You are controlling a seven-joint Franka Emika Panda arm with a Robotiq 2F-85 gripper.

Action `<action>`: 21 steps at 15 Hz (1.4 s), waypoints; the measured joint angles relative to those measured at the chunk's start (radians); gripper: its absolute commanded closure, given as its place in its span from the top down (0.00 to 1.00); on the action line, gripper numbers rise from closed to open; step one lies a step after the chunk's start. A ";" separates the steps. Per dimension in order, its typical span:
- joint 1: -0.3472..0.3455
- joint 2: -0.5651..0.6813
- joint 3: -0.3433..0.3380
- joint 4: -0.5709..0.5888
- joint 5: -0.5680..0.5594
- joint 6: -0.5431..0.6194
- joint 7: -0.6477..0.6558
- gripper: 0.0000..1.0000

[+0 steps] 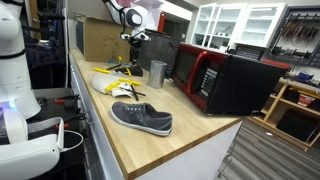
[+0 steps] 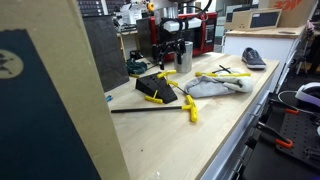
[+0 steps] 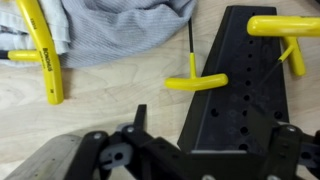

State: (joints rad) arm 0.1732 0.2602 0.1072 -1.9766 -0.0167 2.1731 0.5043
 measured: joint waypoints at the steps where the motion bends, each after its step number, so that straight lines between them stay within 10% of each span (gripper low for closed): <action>1: 0.002 0.014 -0.004 0.000 0.000 0.006 0.022 1.00; 21: 0.001 0.026 -0.027 -0.199 0.099 0.329 -0.070 1.00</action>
State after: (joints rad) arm 0.1744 0.2859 0.0798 -2.1753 0.0825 2.5017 0.4345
